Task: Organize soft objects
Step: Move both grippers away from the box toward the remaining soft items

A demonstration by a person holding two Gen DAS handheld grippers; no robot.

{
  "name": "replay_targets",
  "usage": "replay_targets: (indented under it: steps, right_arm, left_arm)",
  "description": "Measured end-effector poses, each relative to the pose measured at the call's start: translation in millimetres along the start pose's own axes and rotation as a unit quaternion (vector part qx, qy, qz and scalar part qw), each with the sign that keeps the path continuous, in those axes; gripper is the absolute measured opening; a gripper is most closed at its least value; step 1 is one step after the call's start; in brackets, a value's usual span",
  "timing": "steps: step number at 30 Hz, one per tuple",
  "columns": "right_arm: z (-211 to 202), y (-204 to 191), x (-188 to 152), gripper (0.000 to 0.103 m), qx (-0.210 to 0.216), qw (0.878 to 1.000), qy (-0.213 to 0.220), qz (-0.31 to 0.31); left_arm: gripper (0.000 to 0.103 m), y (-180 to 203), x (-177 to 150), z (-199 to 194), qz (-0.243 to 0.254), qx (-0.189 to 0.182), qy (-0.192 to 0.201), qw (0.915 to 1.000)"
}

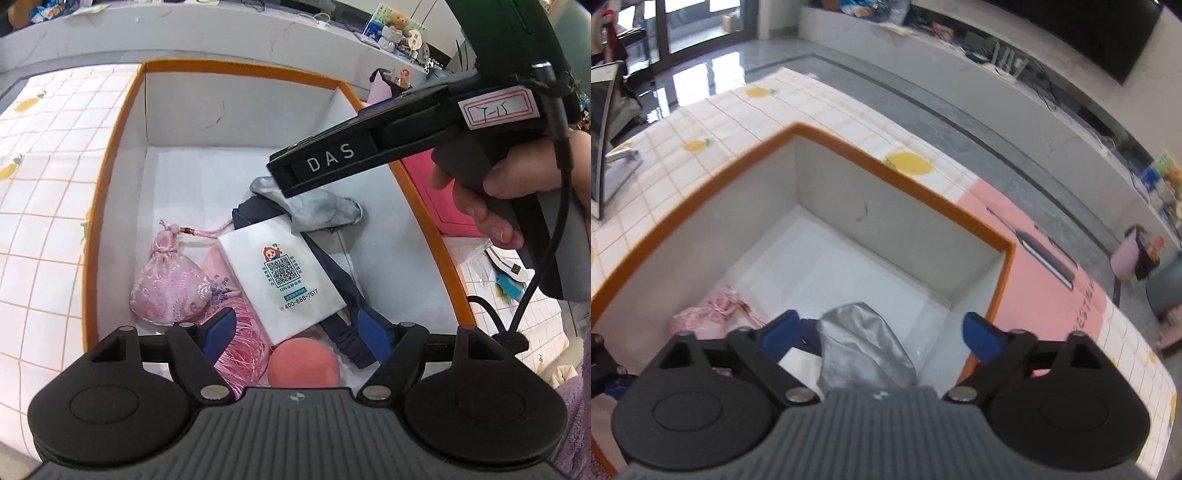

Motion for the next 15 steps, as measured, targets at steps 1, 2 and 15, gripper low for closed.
replay_targets:
  steps: [1,2,15]
  right_arm:
    - [-2,-1,1,0.098,-0.004,1.000,0.003,-0.006]
    - [-4,-1,3,0.099,-0.009,1.000,0.005,-0.011]
    - [-23,-5,8,0.100,-0.006,1.000,0.021,0.005]
  left_arm:
    - [0.088,0,0,-2,0.002,0.002,0.004,1.0000]
    - [0.088,-1,1,-3,0.004,0.002,0.008,1.0000]
    - [0.088,3,-1,-19,0.019,0.018,0.004,0.9996]
Point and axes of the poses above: each gripper's, at about its wrist camera, not at the fingertips, and z roughly the way its jaws point, y to its right, x to its top, the point moved 10 cm from there along z, roughly the way its jaws point, and after that the axes turned 8 degrees about y, right-handed, at the moved point
